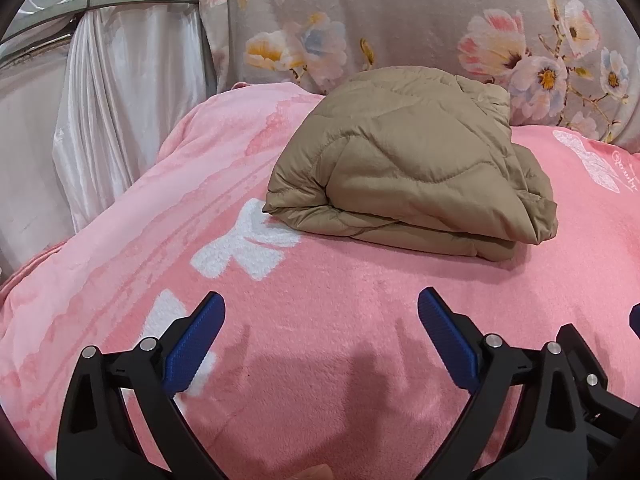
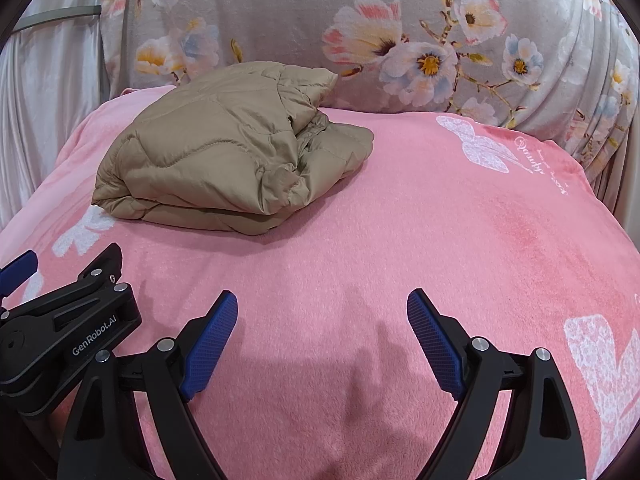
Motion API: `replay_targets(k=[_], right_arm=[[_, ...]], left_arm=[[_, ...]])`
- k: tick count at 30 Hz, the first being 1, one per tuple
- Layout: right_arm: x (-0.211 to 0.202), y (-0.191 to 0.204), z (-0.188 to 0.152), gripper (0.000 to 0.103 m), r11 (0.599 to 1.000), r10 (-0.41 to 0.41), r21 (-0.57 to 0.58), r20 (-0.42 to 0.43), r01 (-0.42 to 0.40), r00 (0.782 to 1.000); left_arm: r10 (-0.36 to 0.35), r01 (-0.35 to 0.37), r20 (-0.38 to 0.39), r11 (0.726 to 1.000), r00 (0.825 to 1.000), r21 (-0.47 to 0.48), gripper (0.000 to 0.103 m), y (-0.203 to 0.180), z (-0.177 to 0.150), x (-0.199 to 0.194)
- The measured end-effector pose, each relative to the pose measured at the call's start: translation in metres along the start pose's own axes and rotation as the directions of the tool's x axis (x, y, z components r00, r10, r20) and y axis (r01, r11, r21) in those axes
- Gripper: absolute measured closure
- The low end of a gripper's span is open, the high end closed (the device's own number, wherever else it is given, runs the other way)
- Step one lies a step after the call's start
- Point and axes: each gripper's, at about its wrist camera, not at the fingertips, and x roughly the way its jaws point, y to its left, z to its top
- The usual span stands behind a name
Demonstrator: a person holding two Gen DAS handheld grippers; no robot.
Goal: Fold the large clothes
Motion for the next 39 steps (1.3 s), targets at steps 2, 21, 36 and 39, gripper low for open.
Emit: replay_targets(k=[2,21,36,39], right_arm=[[0.0,-0.0005,0.0004,0.017,1.0,0.0,0.0,0.0,0.0,1.0],[-0.0002,0.0005,-0.0008,0.017,1.0,-0.002,-0.001,0.004,0.002,1.0],[-0.0008,-0.0017,0.0006,0.018,1.0,-0.004,0.001,0.006,0.004,1.0],[-0.0007,-0.002,0.0013,0.018,1.0,-0.003,0.003,0.007,0.003,1.0]], left_arm=[[0.0,0.0,0.001,1.0,1.0,0.001,0.009,0.0005,0.0004,0.0002],[0.0,0.0,0.001,1.0,1.0,-0.001,0.009,-0.0005,0.0,-0.0009],[-0.008,0.008,0.007,1.0,1.0,0.0,0.01,-0.0027,0.0012,-0.0025],[-0.009,0.009,0.01,1.0,1.0,0.0,0.01,-0.0031,0.001,-0.003]])
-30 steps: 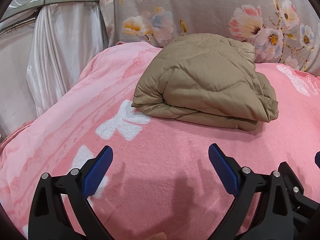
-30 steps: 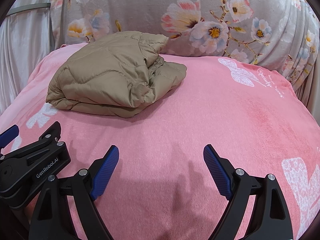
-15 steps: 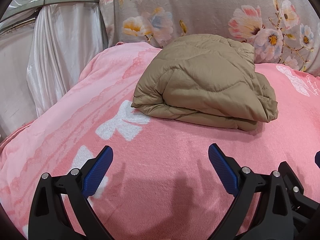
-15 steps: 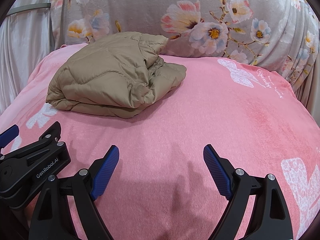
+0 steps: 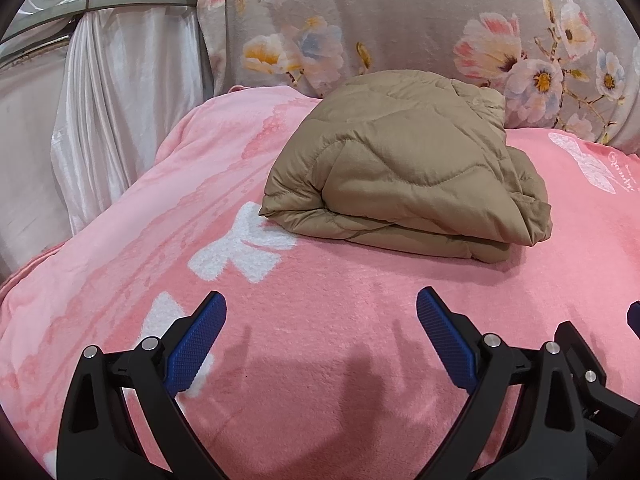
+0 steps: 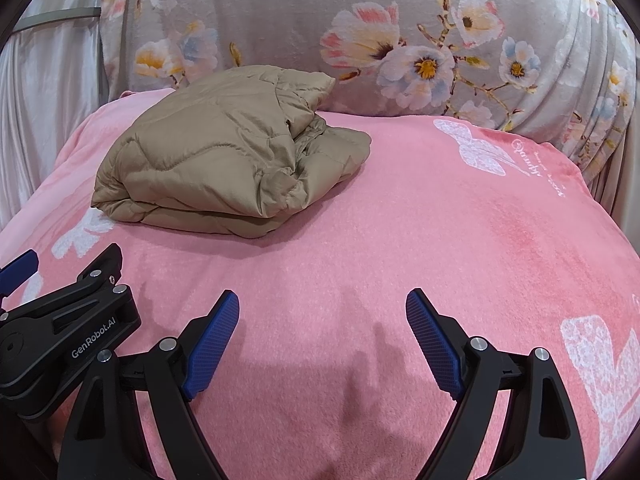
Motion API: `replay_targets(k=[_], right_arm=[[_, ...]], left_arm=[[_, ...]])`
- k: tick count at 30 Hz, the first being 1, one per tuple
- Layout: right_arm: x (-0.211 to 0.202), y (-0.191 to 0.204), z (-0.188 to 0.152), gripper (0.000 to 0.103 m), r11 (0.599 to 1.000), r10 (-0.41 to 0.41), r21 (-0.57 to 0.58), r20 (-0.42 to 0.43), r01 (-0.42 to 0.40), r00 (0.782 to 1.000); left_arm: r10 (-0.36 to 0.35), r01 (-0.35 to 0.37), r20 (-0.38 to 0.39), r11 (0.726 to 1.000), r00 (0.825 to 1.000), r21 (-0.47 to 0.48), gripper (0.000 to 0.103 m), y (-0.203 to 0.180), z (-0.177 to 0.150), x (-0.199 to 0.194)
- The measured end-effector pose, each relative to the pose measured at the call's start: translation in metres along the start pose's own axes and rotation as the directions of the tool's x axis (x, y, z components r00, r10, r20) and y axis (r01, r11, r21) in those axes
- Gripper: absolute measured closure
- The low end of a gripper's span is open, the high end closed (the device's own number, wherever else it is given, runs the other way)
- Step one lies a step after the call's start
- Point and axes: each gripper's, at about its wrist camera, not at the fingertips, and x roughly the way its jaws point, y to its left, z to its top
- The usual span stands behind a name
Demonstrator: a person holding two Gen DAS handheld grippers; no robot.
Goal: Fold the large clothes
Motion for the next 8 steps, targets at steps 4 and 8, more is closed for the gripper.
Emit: replay_targets(k=[4,8], right_arm=[[0.0,0.0005,-0.0007,0.018,1.0,0.0,-0.001,-0.001,0.0,1.0],[-0.0001,0.0006,-0.001,0.018,1.0,-0.001,-0.002,0.0,0.001,1.0]], left_arm=[[-0.001,0.001,0.007,1.0,1.0,0.005,0.012,-0.0019,-0.0003,-0.0001],[-0.002,0.002,0.013,1.0,1.0,0.007,0.014,-0.0024,-0.0016,-0.0017]])
